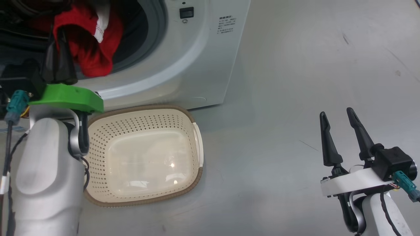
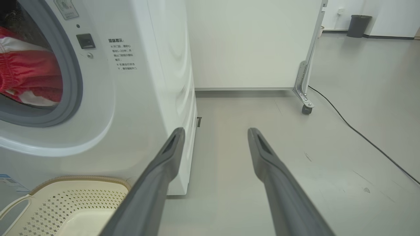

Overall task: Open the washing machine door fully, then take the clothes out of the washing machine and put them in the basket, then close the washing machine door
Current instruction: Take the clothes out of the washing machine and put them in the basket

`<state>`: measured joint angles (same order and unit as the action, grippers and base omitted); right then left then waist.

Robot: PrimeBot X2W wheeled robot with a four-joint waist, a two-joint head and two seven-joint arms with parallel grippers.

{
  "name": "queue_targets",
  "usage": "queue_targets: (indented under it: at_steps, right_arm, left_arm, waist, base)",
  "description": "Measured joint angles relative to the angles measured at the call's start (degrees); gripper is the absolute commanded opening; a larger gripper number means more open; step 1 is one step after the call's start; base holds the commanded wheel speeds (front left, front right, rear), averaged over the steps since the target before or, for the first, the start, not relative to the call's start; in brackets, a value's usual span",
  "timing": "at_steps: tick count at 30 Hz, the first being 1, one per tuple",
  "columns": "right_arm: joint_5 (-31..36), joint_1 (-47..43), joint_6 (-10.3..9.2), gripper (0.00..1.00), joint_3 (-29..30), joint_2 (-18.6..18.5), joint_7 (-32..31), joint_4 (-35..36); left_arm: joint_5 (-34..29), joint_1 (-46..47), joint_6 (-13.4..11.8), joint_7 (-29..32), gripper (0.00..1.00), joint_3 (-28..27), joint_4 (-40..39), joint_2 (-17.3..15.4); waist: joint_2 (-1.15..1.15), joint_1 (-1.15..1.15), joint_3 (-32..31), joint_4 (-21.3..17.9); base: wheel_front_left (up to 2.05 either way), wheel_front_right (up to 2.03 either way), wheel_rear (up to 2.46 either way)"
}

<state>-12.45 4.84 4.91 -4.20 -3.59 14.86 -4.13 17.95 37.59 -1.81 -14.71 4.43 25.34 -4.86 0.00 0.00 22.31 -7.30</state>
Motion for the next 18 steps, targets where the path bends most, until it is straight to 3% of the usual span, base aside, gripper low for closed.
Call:
queue_targets:
  at_steps: [18]
  right_arm:
    - [1.3, -2.9, 0.07, 1.00, 0.1, -0.3, 0.0, 0.8]
  left_arm:
    - [-2.4, -11.5, -1.0, 0.0, 0.00, 3.4, -18.9, 2.1]
  waist:
    - [0.00, 0.00, -4.7, 5.6]
  base:
    - [0.00, 0.00, 0.00]
